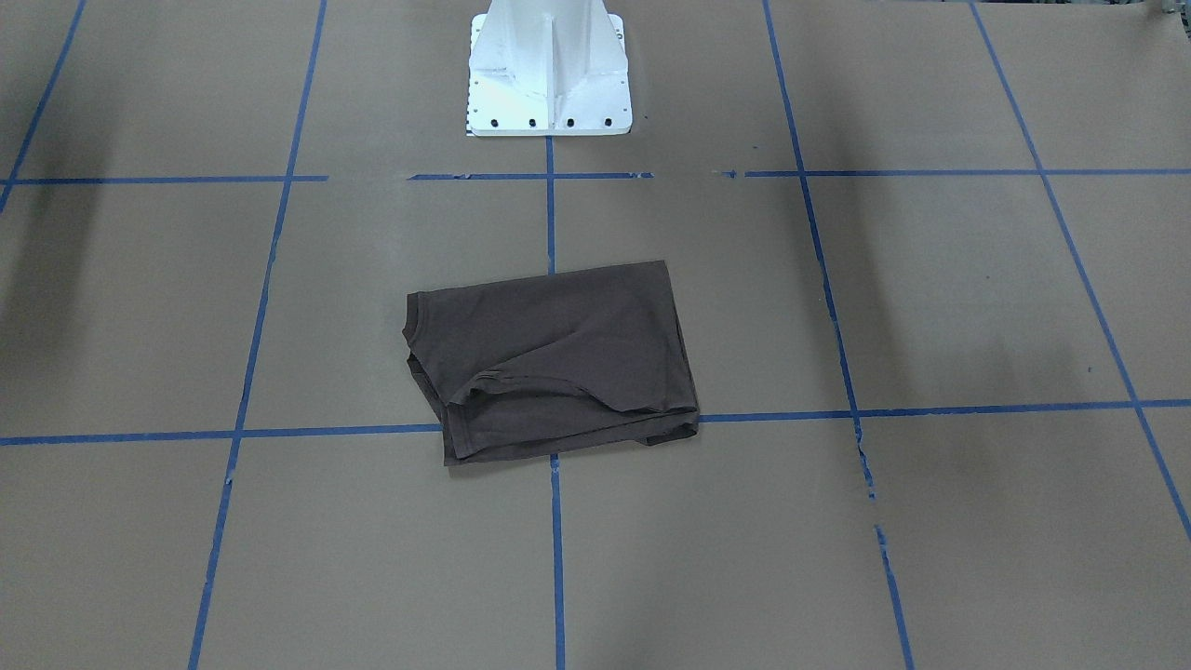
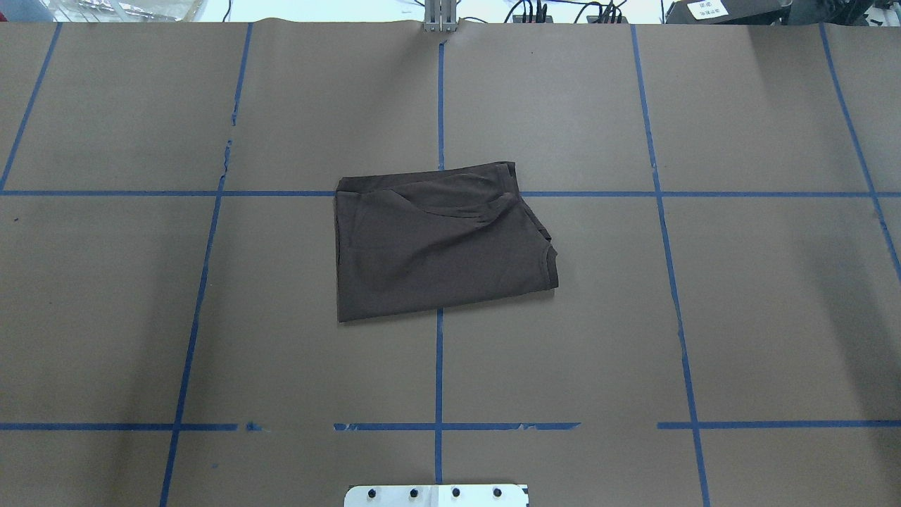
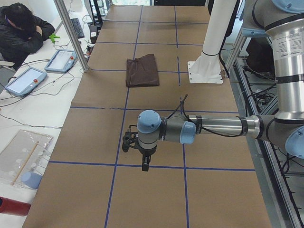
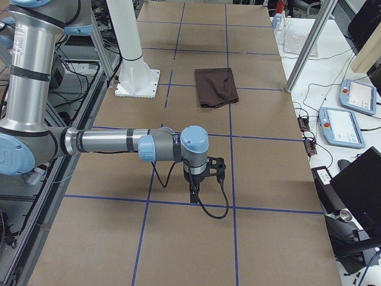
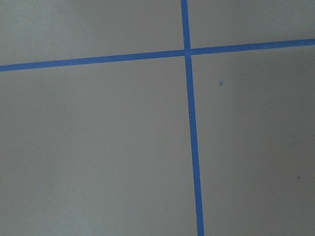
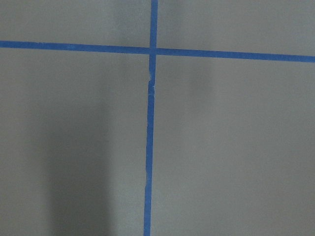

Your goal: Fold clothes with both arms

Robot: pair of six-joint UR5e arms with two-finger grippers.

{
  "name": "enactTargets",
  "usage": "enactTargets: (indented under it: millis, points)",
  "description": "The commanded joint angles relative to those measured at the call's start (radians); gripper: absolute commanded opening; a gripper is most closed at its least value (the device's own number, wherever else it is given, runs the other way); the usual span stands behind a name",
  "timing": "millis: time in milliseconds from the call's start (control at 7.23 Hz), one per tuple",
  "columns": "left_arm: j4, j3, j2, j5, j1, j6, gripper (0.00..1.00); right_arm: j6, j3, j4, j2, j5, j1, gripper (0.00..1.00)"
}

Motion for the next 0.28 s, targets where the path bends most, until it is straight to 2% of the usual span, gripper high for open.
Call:
enactTargets:
  millis: [0,138]
  points:
    - [0.0,0.001,0.0,0.0,0.0,0.0,1.0,0.0,0.0,0.0,0.0,0.0,0.0,1.0]
    - [0.0,0.001,0.0,0.0,0.0,0.0,1.0,0.0,0.0,0.0,0.0,0.0,0.0,1.0]
